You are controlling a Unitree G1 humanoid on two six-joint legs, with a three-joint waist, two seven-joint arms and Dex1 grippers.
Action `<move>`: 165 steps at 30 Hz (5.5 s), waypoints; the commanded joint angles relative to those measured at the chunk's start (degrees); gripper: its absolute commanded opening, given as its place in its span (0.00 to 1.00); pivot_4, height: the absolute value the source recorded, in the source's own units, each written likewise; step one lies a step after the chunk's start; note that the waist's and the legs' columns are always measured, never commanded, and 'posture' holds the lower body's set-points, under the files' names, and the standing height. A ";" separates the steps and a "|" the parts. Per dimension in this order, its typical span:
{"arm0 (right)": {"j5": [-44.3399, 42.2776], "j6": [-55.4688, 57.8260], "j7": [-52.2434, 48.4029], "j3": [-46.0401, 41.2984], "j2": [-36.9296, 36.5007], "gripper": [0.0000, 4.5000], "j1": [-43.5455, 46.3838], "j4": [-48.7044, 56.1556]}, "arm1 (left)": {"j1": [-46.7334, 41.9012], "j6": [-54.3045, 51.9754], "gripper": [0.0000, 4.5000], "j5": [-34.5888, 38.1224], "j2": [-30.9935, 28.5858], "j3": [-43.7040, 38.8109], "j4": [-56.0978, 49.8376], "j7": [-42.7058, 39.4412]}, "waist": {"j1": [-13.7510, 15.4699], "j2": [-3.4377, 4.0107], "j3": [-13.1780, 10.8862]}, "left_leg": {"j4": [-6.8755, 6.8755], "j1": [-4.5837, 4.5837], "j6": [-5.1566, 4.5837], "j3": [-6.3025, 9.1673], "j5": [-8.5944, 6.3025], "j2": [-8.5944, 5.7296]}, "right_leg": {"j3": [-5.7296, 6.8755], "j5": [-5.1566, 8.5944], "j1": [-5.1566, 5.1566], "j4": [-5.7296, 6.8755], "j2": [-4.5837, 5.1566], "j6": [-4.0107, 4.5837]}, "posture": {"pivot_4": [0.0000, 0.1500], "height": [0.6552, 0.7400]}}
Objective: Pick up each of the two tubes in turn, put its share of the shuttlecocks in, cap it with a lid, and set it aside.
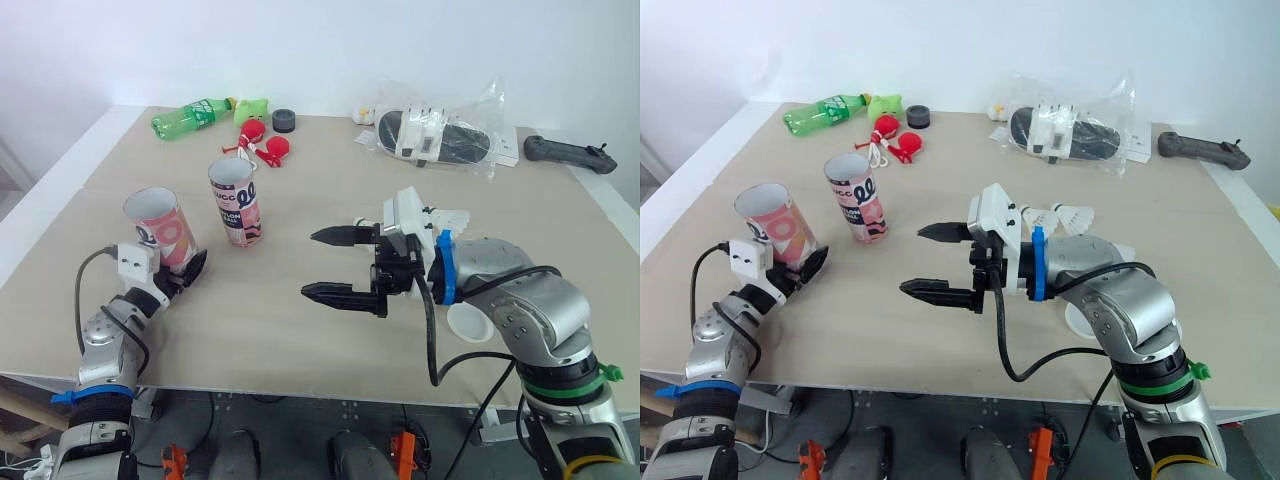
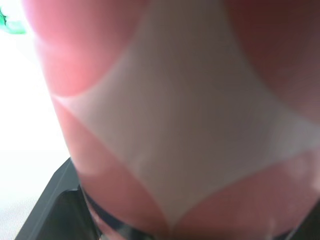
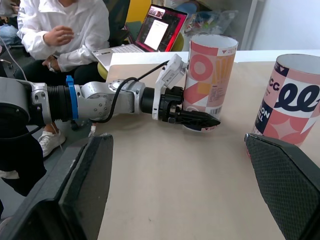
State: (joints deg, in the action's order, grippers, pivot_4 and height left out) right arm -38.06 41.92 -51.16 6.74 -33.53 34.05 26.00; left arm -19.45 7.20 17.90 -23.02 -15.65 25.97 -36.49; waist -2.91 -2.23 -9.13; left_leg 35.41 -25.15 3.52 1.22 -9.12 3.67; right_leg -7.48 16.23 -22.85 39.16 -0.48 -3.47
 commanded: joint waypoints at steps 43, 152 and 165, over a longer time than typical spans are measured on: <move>33.82 -12.35 47.23 -5.81 22.51 1.00 -25.87 -7.43 | -13.62 -30.78 0.75 -11.10 -31.32 32.34 -28.64 -39.23 | -0.02 0.31 -0.19 | -0.15 -0.21 -0.09 0.13 0.01 0.02 | -0.01 0.23 -0.38 0.02 -0.12 -0.02 | 1.00 1.00; 37.13 -23.45 40.85 -3.25 25.50 0.15 6.94 -50.52 | -11.17 -34.70 0.73 -15.15 -23.07 30.82 -30.34 -37.35 | 0.67 1.21 -0.43 | -0.01 -0.09 -0.47 0.34 0.32 -0.13 | 0.18 -0.05 -0.02 0.05 -0.02 -0.21 | 1.00 1.00; 27.37 -9.37 22.17 0.17 18.46 0.02 6.64 -16.24 | -9.74 -35.34 0.73 -14.88 -23.42 30.48 -30.89 -37.28 | 0.60 1.30 -0.48 | -0.02 -0.17 -0.47 0.36 0.32 -0.13 | 0.20 -0.03 -0.08 0.05 -0.02 -0.22 | 1.00 1.00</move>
State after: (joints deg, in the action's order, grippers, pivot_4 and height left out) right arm -8.82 31.99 -25.76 6.56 -14.61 39.10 4.78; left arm -30.55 -27.84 2.42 -46.74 12.66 -4.35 -73.33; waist -2.31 -0.93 -9.61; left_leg 35.38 -25.32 3.05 1.58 -8.81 3.55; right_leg -7.27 16.22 -22.92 39.21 -0.50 -3.68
